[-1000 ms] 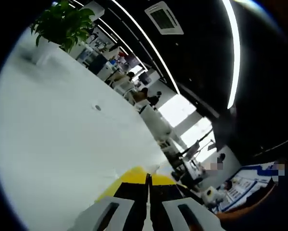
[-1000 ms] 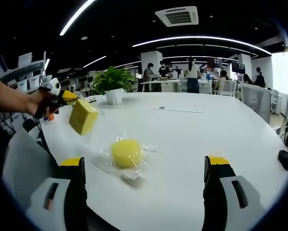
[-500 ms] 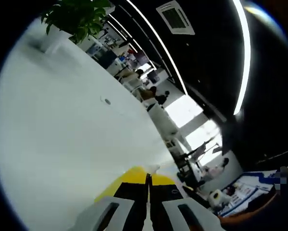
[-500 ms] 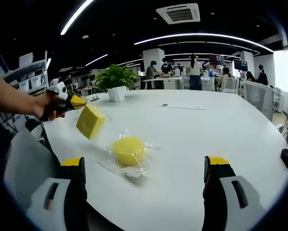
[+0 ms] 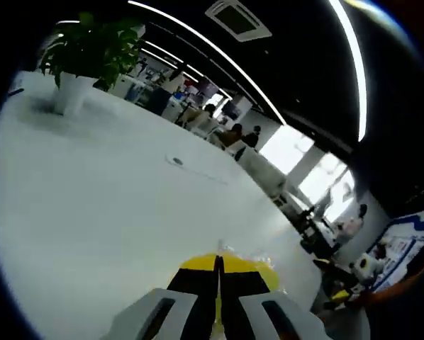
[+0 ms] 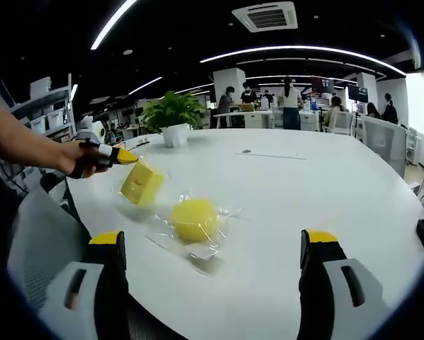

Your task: Compare the silicone blocks by pressing each to a similar depth, holding the contact briefly, and releasing to observe deformation and rebound differences across the visible hardness samples.

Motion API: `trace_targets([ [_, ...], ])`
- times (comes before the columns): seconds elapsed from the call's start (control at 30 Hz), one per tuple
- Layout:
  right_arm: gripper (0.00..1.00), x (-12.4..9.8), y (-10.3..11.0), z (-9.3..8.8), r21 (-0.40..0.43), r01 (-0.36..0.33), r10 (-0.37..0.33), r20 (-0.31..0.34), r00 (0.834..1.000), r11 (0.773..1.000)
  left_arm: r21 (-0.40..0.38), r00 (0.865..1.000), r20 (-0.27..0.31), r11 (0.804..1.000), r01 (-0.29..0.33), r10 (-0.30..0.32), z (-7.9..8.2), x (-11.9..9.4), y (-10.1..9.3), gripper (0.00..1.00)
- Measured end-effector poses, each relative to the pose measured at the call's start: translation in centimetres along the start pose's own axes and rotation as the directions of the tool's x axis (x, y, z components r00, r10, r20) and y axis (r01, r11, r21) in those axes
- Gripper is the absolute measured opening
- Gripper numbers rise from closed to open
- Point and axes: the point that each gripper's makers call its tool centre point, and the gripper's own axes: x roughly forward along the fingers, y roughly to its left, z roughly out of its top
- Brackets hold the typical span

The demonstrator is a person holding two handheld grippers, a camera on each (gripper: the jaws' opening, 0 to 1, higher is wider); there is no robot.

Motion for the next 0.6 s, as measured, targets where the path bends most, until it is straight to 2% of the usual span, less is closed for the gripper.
trace_targets([
  [0.03, 0.96, 0.0, 0.0, 0.0, -0.001, -0.002, 0.002, -0.003, 1.0, 1.0, -0.001, 1.0, -0.003, 1.0, 0.0, 0.0, -0.1, 0.1, 0.0, 0.0],
  [0.07, 0.96, 0.1, 0.1, -0.2, -0.002, -0.004, 0.004, -0.011, 1.0, 1.0, 0.046, 1.0, -0.011, 0.999, -0.016, 0.016, 0.0, 0.2, 0.7, 0.0],
  [0.17, 0.96, 0.1, 0.2, -0.2, -0.001, -0.007, 0.007, -0.012, 1.0, 1.0, 0.089, 0.997, -0.027, 0.994, -0.062, 0.065, -0.4, 0.4, 2.2, 0.0],
  [0.27, 0.96, 0.1, 0.1, -0.3, 0.004, -0.007, 0.007, -0.014, 1.0, 1.0, 0.107, 0.997, -0.034, 0.992, -0.065, 0.069, -0.8, 0.8, 3.0, 0.0],
  [0.33, 0.96, 0.1, 0.1, -0.2, 0.002, 0.0, 0.0, -0.013, 1.0, 1.0, 0.126, 0.996, -0.067, 0.991, -0.051, 0.06, -1.4, 1.0, 3.1, 0.0],
  [0.37, 0.96, 0.0, 0.1, -0.1, 0.001, 0.001, -0.001, -0.01, 1.0, 1.0, 0.173, 0.993, -0.09, 0.983, -0.058, 0.074, -1.7, 1.1, 3.5, 0.0],
  [0.47, 0.96, 0.1, 0.0, -0.2, 0.001, 0.003, -0.003, -0.012, 1.0, 1.0, 0.185, 0.992, -0.106, 0.982, -0.045, 0.065, -2.0, 1.5, 3.5, 0.0],
  [0.6, 0.96, 0.1, -0.1, -0.2, 0.002, 0.005, -0.005, -0.014, 1.0, 1.0, 0.262, 0.985, -0.141, 0.963, -0.063, 0.103, -2.6, 1.6, 4.3, 0.0],
])
